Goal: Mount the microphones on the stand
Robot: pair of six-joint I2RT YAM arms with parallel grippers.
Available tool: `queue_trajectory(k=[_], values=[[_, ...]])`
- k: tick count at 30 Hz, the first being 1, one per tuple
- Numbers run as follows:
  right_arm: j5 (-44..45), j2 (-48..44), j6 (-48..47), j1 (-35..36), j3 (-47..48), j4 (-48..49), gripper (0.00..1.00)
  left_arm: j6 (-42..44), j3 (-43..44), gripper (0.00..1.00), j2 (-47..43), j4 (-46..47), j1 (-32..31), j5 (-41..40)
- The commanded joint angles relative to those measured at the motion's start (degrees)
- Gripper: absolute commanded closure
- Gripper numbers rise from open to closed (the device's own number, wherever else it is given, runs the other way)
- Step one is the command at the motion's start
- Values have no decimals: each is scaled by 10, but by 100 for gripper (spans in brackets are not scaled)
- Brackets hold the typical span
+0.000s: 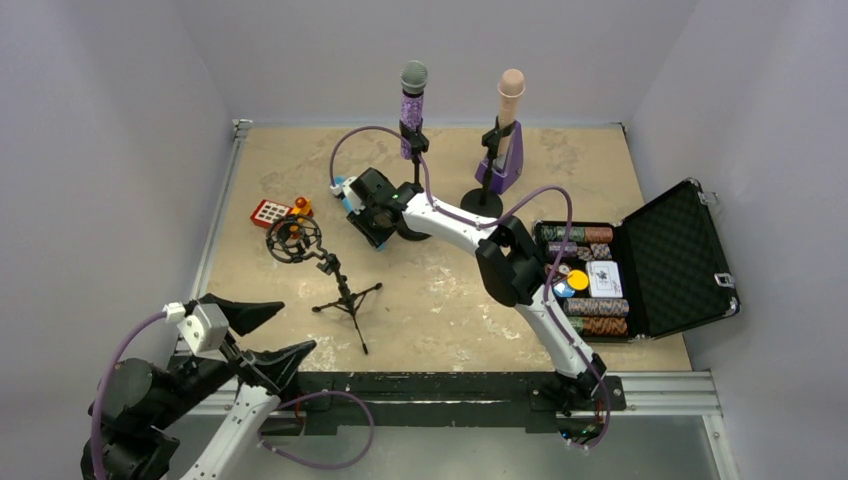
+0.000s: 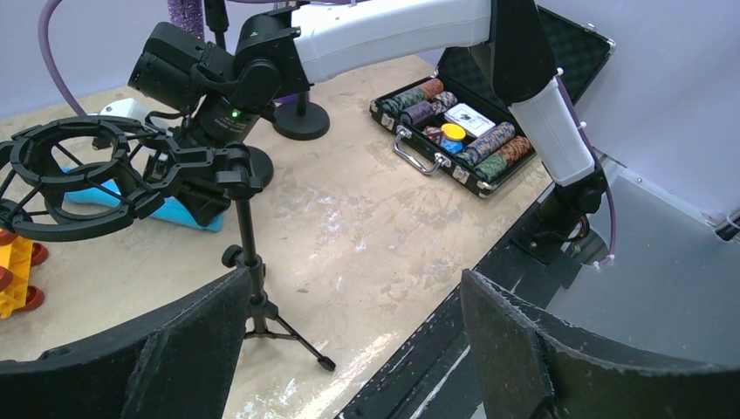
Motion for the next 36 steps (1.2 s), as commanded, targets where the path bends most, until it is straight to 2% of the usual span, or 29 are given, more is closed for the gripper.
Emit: queue_trajectory(k=[1, 14, 23, 26, 36], values=[[-23, -13, -4, -2, -18, -43, 75, 0, 14, 7, -4, 3, -2, 9], [-24, -131, -19, -1, -214, -23, 74, -7, 17, 7, -10, 2, -2, 17], [-38, -256, -55, -1, -426, 36, 69, -12, 14, 7, -14, 6, -2, 23], [-46, -267, -66, 0, -433, 39, 66, -17, 9, 7, -15, 16, -2, 26], [-62, -237, -79, 4, -361, 19, 57, -16, 30, 7, -21, -9, -2, 17]])
